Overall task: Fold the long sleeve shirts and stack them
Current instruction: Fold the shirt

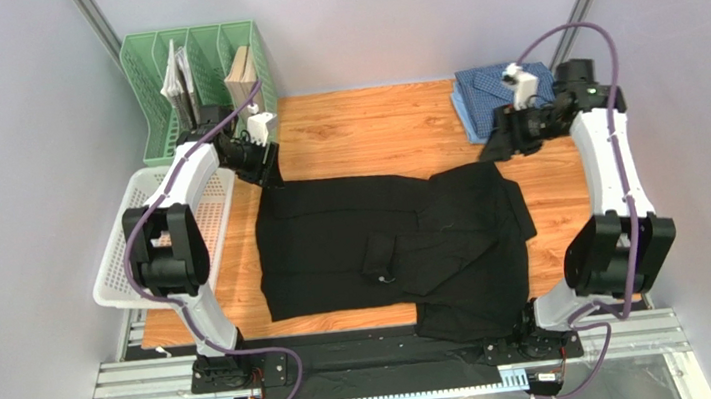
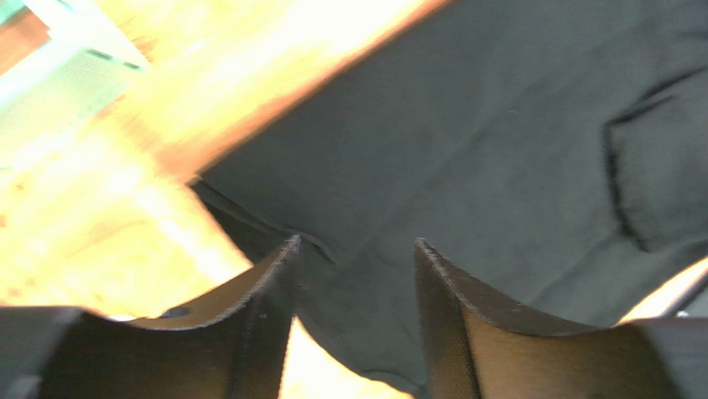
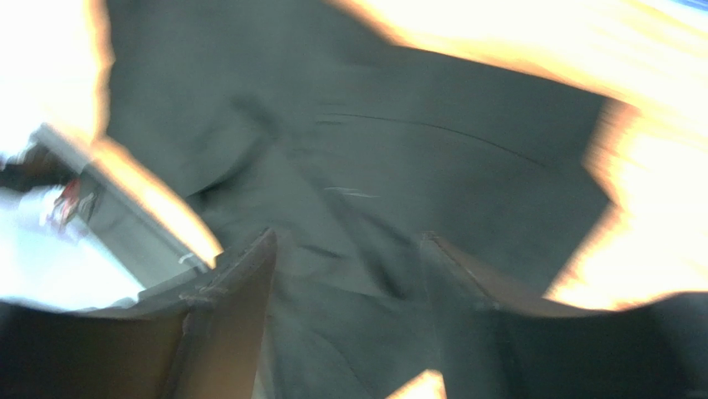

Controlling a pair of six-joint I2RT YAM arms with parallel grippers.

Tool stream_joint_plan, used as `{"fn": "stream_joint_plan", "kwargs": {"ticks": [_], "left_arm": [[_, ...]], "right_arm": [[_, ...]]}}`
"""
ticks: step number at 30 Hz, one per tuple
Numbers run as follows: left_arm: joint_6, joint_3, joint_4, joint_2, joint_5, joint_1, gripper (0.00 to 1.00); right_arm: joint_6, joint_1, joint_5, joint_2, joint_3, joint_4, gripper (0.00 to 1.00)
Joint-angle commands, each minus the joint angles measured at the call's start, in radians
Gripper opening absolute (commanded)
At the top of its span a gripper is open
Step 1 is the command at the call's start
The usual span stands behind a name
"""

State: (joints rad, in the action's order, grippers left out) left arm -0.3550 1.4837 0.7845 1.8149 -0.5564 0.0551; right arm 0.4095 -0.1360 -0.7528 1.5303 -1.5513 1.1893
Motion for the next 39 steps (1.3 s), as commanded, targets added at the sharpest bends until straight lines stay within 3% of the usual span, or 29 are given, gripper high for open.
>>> {"fn": "stream_joint_plan", "kwargs": {"ticks": [1, 5, 11, 28, 30, 33, 34, 39], "left_arm": [[-0.055, 0.14, 0.038, 0.122, 0.084, 0.017, 0.56], [-0.042, 0.246, 0.07, 0.216, 0.122, 0.019, 0.53], [-0.053, 0.311, 0.088, 0.291, 0.162, 0.019, 0.52], [-0.021, 0.392, 0.096, 0.406, 0.167, 0.019, 0.47], [-0.015, 0.394, 0.094, 0.417, 0.17, 0.019, 0.47], [-0.003, 0.397, 0.093, 0.431, 0.182, 0.019, 0.43], [-0.001, 0.397, 0.091, 0.435, 0.19, 0.019, 0.42], [0.022, 0.394, 0.091, 0.457, 0.263, 0.019, 0.3]], "right_arm": [[0.045, -0.154, 0.134, 0.146, -0.027, -0.04, 0.54], [-0.003, -0.2, 0.222, 0.289, -0.052, -0.184, 0.44], [-0.072, -0.185, 0.271, 0.448, -0.056, -0.313, 0.4], [-0.17, -0.12, 0.271, 0.631, -0.098, -0.459, 0.37], [-0.173, -0.117, 0.244, 0.639, -0.099, -0.458, 0.33], [-0.17, -0.117, 0.222, 0.639, -0.086, -0.456, 0.17], [-0.163, -0.119, 0.222, 0.637, -0.079, -0.454, 0.0], [-0.15, -0.126, 0.283, 0.599, -0.035, -0.461, 0.0]]}}
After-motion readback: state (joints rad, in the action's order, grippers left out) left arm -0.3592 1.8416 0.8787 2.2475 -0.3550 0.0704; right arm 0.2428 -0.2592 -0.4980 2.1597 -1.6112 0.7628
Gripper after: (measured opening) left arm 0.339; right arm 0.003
